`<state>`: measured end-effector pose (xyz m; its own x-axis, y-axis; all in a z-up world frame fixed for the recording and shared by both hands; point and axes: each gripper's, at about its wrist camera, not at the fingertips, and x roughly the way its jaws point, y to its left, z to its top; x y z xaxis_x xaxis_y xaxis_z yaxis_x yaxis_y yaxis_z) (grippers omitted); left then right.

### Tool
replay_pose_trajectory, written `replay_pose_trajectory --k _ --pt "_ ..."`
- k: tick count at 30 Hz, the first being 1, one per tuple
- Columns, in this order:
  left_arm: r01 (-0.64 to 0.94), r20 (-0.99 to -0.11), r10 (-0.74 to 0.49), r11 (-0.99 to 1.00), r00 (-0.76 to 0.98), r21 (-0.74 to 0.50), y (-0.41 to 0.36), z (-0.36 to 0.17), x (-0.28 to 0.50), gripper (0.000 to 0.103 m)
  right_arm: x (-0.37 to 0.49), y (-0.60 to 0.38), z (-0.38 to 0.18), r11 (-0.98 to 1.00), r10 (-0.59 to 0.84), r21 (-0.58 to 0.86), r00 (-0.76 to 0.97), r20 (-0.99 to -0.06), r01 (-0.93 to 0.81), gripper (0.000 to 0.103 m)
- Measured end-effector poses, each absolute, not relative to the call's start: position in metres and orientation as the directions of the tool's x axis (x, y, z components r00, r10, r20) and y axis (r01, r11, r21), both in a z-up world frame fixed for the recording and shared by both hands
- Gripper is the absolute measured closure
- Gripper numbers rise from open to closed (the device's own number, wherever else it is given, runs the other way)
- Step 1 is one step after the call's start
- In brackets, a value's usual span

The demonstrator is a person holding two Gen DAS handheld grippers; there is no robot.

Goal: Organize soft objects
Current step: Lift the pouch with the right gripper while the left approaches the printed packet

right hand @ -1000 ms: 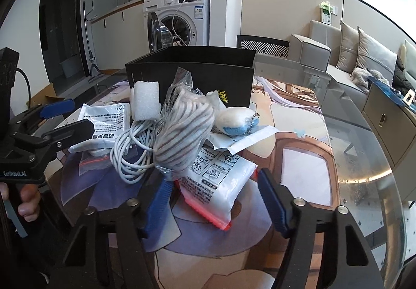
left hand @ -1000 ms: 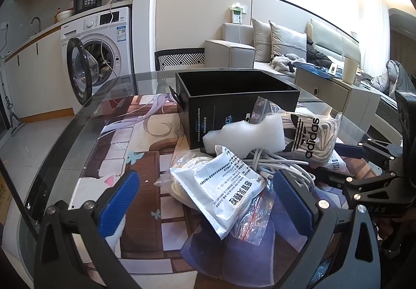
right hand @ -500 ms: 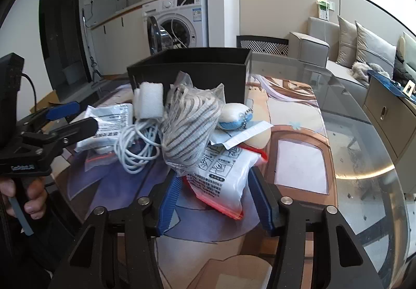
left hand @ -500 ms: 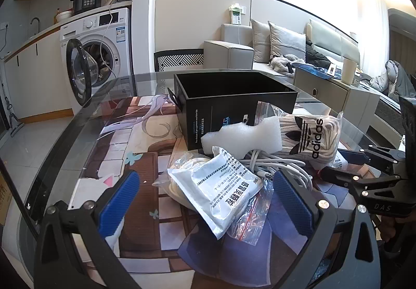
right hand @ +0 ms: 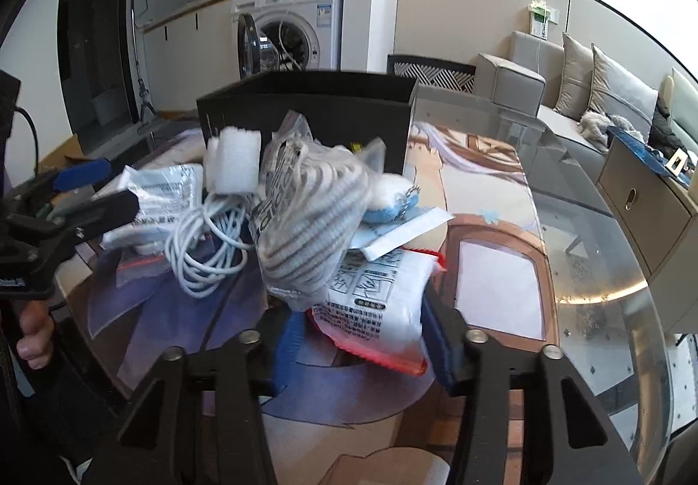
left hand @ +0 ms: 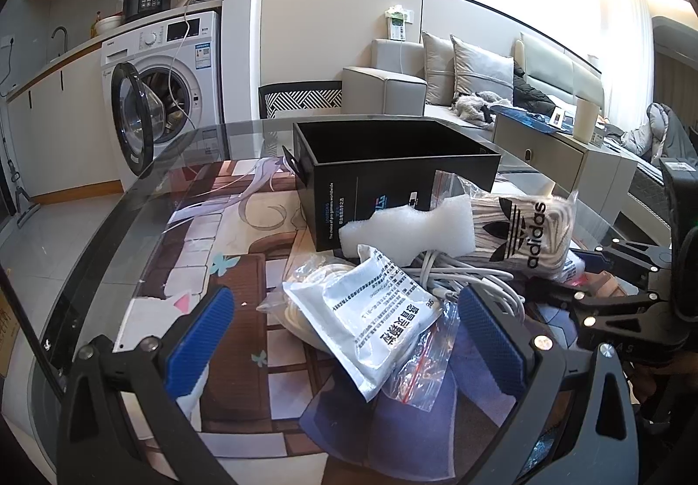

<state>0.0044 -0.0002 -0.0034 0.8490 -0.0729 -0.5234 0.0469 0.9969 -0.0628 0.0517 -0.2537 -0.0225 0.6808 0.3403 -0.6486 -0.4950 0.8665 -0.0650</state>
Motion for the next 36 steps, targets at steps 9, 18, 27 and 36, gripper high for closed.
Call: replay_pose_trajectory --k 9,18,27,36 --pt "0.052 -0.519 -0.077 0.997 0.851 -0.062 0.0 -0.003 0.004 0.0 0.028 -0.269 0.012 0.867 0.43 -0.018 0.767 -0.476 -0.498 0.055" --pt "0.054 -0.528 -0.077 0.997 0.846 -0.059 -0.002 -0.003 0.004 0.0 0.019 -0.274 0.029 0.877 0.435 -0.005 0.798 -0.418 -0.481 0.055" --pt "0.053 -0.549 -0.063 0.998 0.834 -0.034 0.0 -0.005 0.007 0.0 0.017 -0.277 0.033 0.879 0.436 -0.004 0.806 -0.4 -0.477 0.055" --pt "0.155 -0.569 -0.061 0.981 0.82 0.118 -0.015 0.0 0.011 0.0 0.015 -0.279 0.034 0.87 0.447 -0.004 0.791 -0.417 -0.493 0.055"
